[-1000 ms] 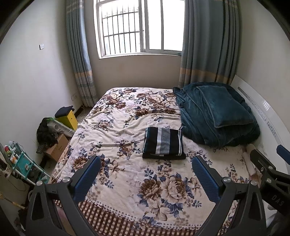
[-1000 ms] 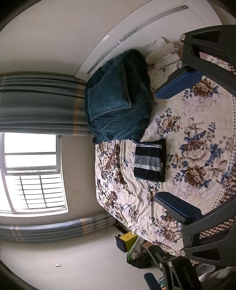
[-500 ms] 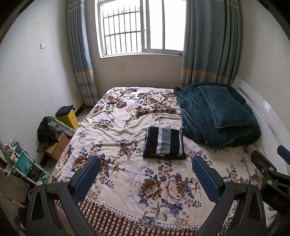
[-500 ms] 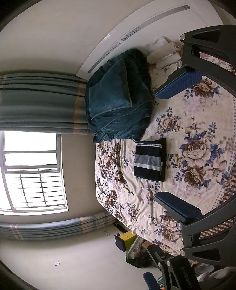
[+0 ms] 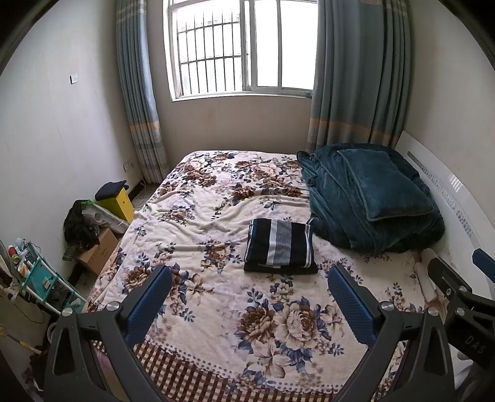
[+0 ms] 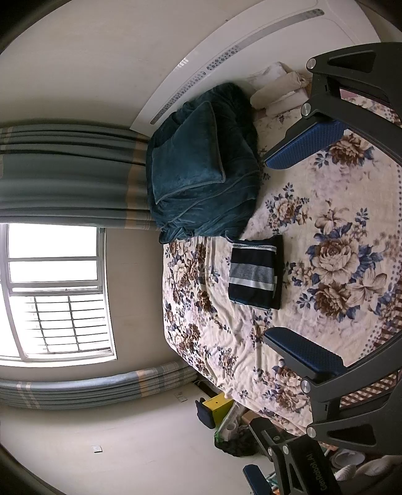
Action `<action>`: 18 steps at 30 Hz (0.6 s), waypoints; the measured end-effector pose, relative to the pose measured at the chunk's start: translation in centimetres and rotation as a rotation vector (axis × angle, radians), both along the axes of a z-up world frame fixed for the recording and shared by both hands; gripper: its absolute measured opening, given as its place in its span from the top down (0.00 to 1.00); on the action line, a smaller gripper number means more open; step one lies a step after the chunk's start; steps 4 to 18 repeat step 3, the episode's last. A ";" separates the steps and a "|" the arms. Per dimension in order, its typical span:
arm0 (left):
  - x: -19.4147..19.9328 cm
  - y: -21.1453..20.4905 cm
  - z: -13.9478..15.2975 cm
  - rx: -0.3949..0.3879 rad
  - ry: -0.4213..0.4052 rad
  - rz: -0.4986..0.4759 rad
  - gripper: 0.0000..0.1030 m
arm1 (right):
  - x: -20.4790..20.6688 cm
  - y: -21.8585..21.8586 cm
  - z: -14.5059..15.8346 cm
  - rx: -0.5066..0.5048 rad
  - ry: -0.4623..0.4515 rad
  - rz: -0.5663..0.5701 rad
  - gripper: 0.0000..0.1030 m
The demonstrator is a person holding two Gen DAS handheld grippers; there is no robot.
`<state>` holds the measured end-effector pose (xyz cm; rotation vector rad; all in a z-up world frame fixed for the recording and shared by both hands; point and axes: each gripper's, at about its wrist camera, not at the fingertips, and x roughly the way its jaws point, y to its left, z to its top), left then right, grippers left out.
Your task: Fold small clothes
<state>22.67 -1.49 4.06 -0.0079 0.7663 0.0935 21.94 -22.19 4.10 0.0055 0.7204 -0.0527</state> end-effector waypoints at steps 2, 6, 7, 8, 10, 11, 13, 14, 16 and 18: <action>0.0 0.0 0.0 0.002 0.001 0.001 0.00 | 0.0 0.0 0.0 0.000 -0.001 0.000 0.00; 0.0 0.0 0.0 0.000 0.001 0.002 0.00 | 0.0 0.0 0.0 0.000 0.000 -0.001 0.00; 0.0 0.0 0.0 0.000 0.001 0.002 0.00 | 0.0 0.0 0.0 0.000 0.000 -0.001 0.00; 0.0 0.0 0.0 0.000 0.001 0.002 0.00 | 0.0 0.0 0.0 0.000 0.000 -0.001 0.00; 0.0 0.0 0.0 0.000 0.001 0.002 0.00 | 0.0 0.0 0.0 0.000 0.000 -0.001 0.00; 0.0 0.0 0.0 0.000 0.001 0.002 0.00 | 0.0 0.0 0.0 0.000 0.000 -0.001 0.00; 0.0 0.0 0.0 0.000 0.001 0.002 0.00 | 0.0 0.0 0.0 0.000 0.000 -0.001 0.00; 0.0 0.0 0.0 0.000 0.001 0.002 0.00 | 0.0 0.0 0.0 0.000 0.000 -0.001 0.00; 0.0 0.0 0.0 0.000 0.001 0.002 0.00 | 0.0 0.0 0.0 0.000 0.000 -0.001 0.00; 0.0 0.0 0.0 0.000 0.001 0.002 0.00 | 0.0 0.0 0.0 0.000 0.000 -0.001 0.00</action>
